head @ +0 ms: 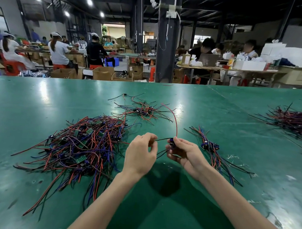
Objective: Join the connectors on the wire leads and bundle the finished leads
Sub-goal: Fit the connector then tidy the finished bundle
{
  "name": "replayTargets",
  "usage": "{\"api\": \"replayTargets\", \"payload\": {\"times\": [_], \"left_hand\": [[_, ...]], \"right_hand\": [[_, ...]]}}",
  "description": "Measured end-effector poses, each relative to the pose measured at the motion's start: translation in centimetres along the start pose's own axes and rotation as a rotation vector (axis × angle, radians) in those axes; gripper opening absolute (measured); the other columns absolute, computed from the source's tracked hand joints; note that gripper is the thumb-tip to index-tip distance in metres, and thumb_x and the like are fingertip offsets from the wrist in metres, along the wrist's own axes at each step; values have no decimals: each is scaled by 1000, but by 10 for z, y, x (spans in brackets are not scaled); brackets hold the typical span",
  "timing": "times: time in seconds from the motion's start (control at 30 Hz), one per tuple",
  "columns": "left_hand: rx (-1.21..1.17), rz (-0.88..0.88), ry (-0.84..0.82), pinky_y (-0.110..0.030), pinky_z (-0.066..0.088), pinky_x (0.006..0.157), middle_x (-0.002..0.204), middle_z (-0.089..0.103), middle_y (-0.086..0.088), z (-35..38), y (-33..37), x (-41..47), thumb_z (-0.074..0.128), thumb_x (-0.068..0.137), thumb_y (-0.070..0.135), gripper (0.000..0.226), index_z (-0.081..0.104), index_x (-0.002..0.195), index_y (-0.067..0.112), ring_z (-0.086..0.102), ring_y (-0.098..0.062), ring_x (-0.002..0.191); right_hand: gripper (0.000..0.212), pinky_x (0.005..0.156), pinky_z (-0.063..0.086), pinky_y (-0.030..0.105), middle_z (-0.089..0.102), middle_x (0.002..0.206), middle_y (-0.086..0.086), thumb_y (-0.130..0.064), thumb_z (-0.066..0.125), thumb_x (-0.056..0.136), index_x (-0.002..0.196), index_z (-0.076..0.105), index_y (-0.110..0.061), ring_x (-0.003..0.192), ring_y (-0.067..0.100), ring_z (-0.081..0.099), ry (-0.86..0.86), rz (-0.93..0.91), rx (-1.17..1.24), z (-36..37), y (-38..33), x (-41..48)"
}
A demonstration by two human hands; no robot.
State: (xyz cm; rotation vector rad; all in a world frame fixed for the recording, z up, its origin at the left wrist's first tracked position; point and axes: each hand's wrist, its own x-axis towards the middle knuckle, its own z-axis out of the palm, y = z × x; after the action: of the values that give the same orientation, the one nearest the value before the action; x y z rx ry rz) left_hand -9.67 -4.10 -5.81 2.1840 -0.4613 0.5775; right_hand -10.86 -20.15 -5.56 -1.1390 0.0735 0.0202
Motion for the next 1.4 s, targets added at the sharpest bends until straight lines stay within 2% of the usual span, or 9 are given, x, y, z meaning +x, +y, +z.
{"api": "replayTargets", "payload": {"times": [0.13,0.23,0.4,0.63,0.8,0.93,1.03,1.2,1.4], "left_hand": [[-249,-126,-72,-26,51,78,78,71,7,3,5,1,62,90,18,6,61,93,23,68,-10,78],[-423,-177,-74,-17,49,76,76,71,10,5,6,2,62,90,12,15,58,87,27,68,-1,75],[-563,-209,-1,-35,53,78,80,70,-3,6,2,6,66,87,8,12,63,80,18,65,-16,74],[-842,-370,5,-26,56,62,72,66,-11,9,2,5,73,76,-3,18,57,75,6,63,-12,59],[-1078,-561,-53,-20,55,57,72,69,-8,5,6,7,68,79,-9,28,48,92,7,64,-12,53],[-1024,-589,-176,-18,51,59,74,70,-3,2,7,7,67,82,-1,21,59,100,7,63,-7,54],[-999,-601,-244,-17,51,53,66,67,1,3,7,5,66,84,4,6,68,86,8,57,-3,49],[-944,-633,-255,-25,45,69,62,63,4,6,4,6,70,82,13,4,70,78,14,54,-2,49],[-872,-588,-242,-28,40,67,70,69,2,3,2,6,73,80,21,12,68,72,15,55,-11,65]], "right_hand": [[23,58,55,24,66,71,11,-23,62,82,87,65,-1,58,17,57,-12,43,5,1,-3,-1],[30,56,54,24,62,65,6,-30,64,76,85,67,-2,57,15,56,-45,86,-38,3,-3,-3],[32,55,56,29,58,59,4,-29,55,90,89,67,1,50,11,57,-139,136,-77,7,1,-6],[33,40,44,21,56,57,2,-31,53,91,100,65,-2,43,9,47,-199,161,-195,13,4,-13],[23,36,39,19,60,60,5,-26,56,91,96,65,-5,41,8,48,-222,161,-247,12,0,-15],[21,38,41,21,62,67,6,-23,55,93,94,67,-7,46,9,51,-219,159,-326,11,-1,-16],[19,43,45,23,62,71,3,-26,56,91,92,68,-11,52,9,53,-225,164,-373,11,-1,-18],[26,45,45,23,55,63,1,-35,57,91,91,69,-11,48,9,49,-185,178,-397,14,1,-16],[23,42,47,23,60,64,9,-22,57,92,86,67,-2,44,12,51,-234,206,-419,15,3,-18]]}}
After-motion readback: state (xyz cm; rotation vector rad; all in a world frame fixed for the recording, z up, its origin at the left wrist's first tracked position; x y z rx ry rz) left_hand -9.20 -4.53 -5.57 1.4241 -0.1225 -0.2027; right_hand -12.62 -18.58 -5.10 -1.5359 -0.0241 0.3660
